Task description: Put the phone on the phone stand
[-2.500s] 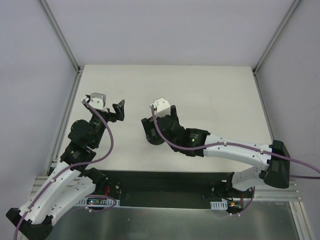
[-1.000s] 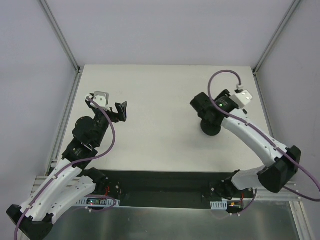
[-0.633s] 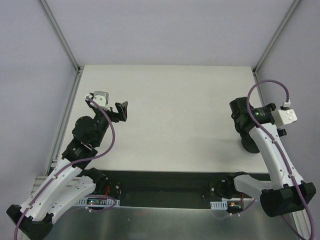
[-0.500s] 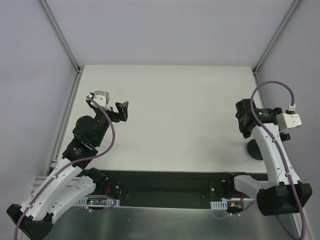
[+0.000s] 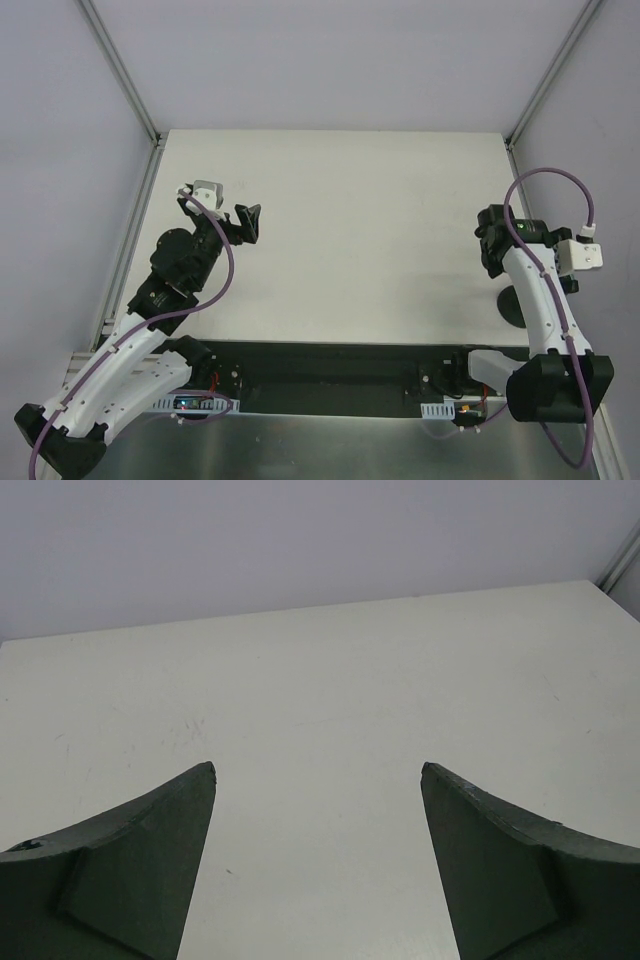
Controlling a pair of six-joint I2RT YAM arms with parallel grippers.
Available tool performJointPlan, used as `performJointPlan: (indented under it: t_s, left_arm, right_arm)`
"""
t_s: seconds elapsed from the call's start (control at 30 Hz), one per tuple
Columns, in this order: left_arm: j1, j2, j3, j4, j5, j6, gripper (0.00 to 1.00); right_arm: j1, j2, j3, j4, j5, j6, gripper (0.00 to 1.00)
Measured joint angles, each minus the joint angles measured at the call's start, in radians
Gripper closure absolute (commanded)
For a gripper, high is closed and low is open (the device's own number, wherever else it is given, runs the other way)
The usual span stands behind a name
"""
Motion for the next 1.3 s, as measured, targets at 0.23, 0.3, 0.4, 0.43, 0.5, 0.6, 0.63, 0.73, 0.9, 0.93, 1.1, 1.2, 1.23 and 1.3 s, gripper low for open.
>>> performJointPlan:
  t_s: [0.23, 0.3, 0.4, 0.43, 0.5, 0.6, 0.63, 0.73, 0.9, 0.93, 1.1, 1.2, 1.23, 1.3]
  left_arm:
    - [0.0, 0.001, 0.0, -0.001, 0.002, -0.007, 0.18]
    - [0.0, 0.001, 0.001, -0.002, 0.002, -0.007, 0.18]
    - [0.0, 0.004, 0.005, -0.006, 0.008, -0.008, 0.18]
    - [0.0, 0.005, 0.007, -0.009, 0.008, -0.008, 0.19]
    - [0.0, 0.007, 0.01, -0.012, 0.009, -0.008, 0.18]
    - [0.0, 0.007, 0.011, -0.015, 0.012, -0.008, 0.18]
    - [0.0, 0.007, 0.012, -0.015, 0.016, -0.009, 0.18]
    - [0.0, 0.008, 0.013, -0.016, 0.027, -0.011, 0.17]
    - [0.0, 0.008, 0.013, -0.017, 0.029, -0.012, 0.16]
    - [0.0, 0.008, 0.013, -0.017, 0.03, -0.012, 0.16]
    - [0.0, 0.013, 0.014, -0.018, 0.045, -0.015, 0.15]
    - [0.0, 0.021, 0.018, -0.021, 0.056, -0.015, 0.14]
    - [0.0, 0.023, 0.018, -0.023, 0.058, -0.015, 0.14]
    - [0.0, 0.027, 0.019, -0.023, 0.068, -0.015, 0.14]
  right_arm:
    - [0.016, 0.012, -0.006, 0.004, 0.042, 0.01, 0.03]
    - [0.048, 0.013, 0.005, 0.005, 0.057, -0.01, 0.03]
    - [0.118, 0.013, 0.048, 0.005, 0.085, -0.064, 0.04]
    - [0.144, 0.013, 0.069, 0.004, 0.092, -0.09, 0.04]
    - [0.198, 0.012, 0.119, 0.005, 0.105, -0.15, 0.03]
    - [0.354, 0.0, 0.201, 0.011, 0.127, -0.265, 0.04]
    - [0.402, -0.007, 0.217, 0.015, 0.129, -0.293, 0.04]
    - [0.512, -0.02, 0.27, 0.017, 0.142, -0.39, 0.04]
    - [0.682, -0.043, 0.304, 0.019, 0.153, -0.57, 0.04]
    - [0.737, -0.048, 0.3, 0.033, 0.154, -0.651, 0.04]
    - [0.931, -0.095, 0.134, 0.428, -0.053, -1.238, 0.03]
    - [0.92, -0.155, -0.016, 0.663, -0.385, -1.36, 0.03]
    - [0.909, -0.183, -0.071, 0.75, -0.513, -1.372, 0.04]
    - [0.895, -0.236, -0.174, 0.912, -0.738, -1.368, 0.04]
